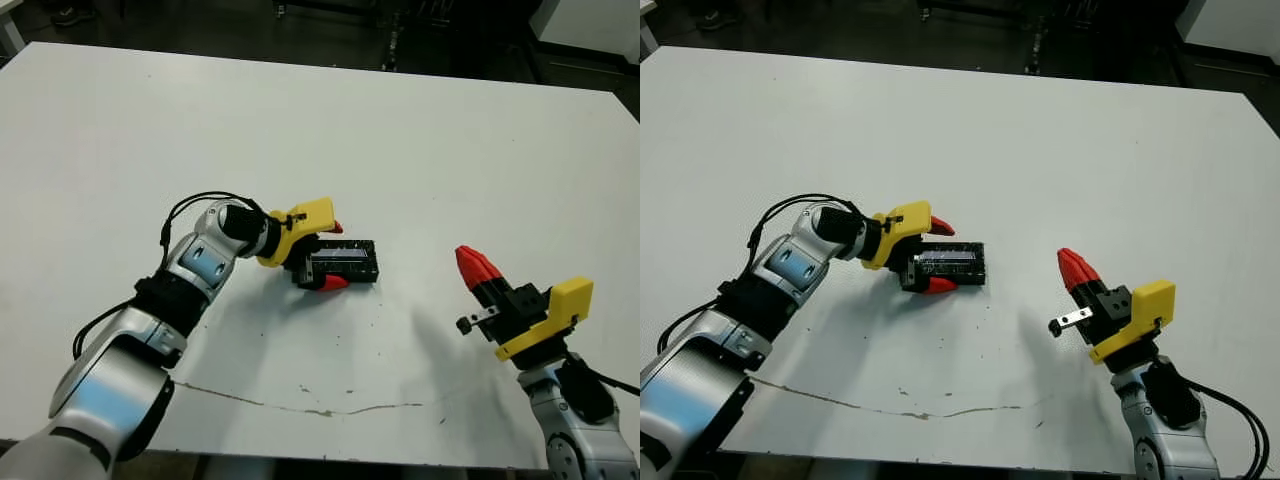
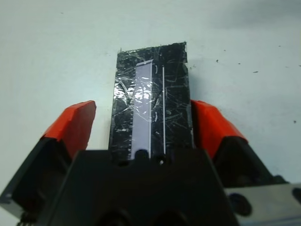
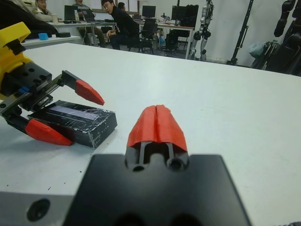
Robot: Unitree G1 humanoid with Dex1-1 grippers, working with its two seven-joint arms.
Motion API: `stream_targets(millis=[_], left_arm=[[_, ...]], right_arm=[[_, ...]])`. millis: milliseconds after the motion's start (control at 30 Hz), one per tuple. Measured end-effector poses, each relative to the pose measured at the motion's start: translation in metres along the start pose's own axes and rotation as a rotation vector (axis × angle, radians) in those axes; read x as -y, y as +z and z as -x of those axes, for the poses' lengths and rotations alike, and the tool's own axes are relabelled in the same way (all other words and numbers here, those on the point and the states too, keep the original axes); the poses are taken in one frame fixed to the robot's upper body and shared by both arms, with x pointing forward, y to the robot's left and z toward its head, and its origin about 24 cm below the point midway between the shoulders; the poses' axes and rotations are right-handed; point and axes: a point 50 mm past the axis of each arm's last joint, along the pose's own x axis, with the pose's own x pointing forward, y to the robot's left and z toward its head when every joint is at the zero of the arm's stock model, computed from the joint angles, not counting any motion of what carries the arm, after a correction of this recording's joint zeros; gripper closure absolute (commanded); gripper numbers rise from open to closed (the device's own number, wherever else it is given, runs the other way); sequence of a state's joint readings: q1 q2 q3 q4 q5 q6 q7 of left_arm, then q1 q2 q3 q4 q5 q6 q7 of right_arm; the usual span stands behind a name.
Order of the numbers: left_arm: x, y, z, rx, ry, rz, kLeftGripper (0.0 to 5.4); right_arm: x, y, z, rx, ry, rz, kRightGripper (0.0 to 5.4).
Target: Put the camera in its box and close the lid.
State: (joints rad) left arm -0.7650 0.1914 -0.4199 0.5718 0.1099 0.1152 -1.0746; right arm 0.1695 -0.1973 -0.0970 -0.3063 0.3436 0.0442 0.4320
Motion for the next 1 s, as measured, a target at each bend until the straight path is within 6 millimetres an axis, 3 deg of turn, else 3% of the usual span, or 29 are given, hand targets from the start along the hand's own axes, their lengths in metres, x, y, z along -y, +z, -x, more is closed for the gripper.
stream_targets(millis=[367, 700, 800, 1000], left_arm=[[0.000, -0.004, 0.001, 0.009, 0.011, 0.017, 0.01], [0.016, -0.023, 0.020, 0.155, 0.026, 0.227, 0.01], [0.022, -0.025, 0.030, 0.192, 0.032, 0.267, 0.01], [0.026, -0.029, 0.073, 0.251, 0.128, 0.329, 0.01]], right_arm=[[0.000, 0.000, 0.000, 0.000, -0.003, 0.000, 5.40], [0.000, 0.000, 0.000, 0.001, 0.005, -0.003, 5.40], [0.000, 0.001, 0.000, 0.003, 0.008, -0.001, 5.40], [0.001, 0.001, 0.000, 0.001, 0.007, 0.006, 5.40]])
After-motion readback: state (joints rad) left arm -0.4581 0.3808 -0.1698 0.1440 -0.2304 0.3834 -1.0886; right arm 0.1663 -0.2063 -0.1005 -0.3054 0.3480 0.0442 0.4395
